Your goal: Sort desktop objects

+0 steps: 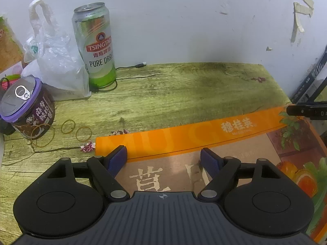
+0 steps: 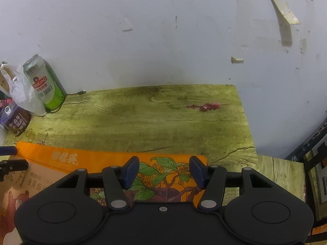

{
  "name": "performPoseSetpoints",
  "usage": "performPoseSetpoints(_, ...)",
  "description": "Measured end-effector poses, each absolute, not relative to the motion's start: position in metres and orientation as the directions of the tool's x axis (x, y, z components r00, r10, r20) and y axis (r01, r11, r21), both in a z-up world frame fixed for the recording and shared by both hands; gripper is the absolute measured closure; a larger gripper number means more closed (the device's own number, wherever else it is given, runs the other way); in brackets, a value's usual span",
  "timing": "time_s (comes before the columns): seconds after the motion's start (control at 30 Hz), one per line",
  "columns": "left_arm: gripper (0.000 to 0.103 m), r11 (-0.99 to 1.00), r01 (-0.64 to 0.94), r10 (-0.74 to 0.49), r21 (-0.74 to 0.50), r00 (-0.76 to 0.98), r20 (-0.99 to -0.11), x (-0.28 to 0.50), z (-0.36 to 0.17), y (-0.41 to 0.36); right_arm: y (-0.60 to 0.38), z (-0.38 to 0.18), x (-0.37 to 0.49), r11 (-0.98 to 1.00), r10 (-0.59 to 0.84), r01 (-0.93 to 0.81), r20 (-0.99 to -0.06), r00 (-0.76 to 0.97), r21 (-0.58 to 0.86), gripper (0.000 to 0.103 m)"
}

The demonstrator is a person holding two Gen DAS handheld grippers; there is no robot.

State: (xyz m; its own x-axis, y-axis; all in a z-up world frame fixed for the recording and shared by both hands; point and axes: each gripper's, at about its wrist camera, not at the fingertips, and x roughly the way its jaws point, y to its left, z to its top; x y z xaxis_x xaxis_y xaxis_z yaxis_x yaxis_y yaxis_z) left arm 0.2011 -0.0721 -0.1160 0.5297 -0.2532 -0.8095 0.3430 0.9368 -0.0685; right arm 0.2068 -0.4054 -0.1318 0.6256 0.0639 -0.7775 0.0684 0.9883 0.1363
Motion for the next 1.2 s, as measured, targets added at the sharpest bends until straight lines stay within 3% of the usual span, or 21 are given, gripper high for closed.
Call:
performPoseSetpoints(0.43,0.021,0.945,0.323,-0.233,-0.058,0.535,-0.812,0.198,-0.108,-0.067,-0.41,-0.132,0.205,0.985,0.093,0.056,-0.776,0.624,0.163,0.05)
performPoseSetpoints(0.77,0.021,0.963,0.27,-0.159,0.005,0.583,-0.796,0.113,-0.062,-0.035,-0.43,-0.117,0.167,0.963,0.201,0.0,-0.715,0.669,0.27,0.05)
performPoseSetpoints(1.2,0.025,0.922,0.386,-0.255,-0.037,0.53,-0.809,0.052,-0.099,-0.049,-0.418,-0.101,0.079,0.976,0.183,0.006,-0.828,0.53,0.219,0.05)
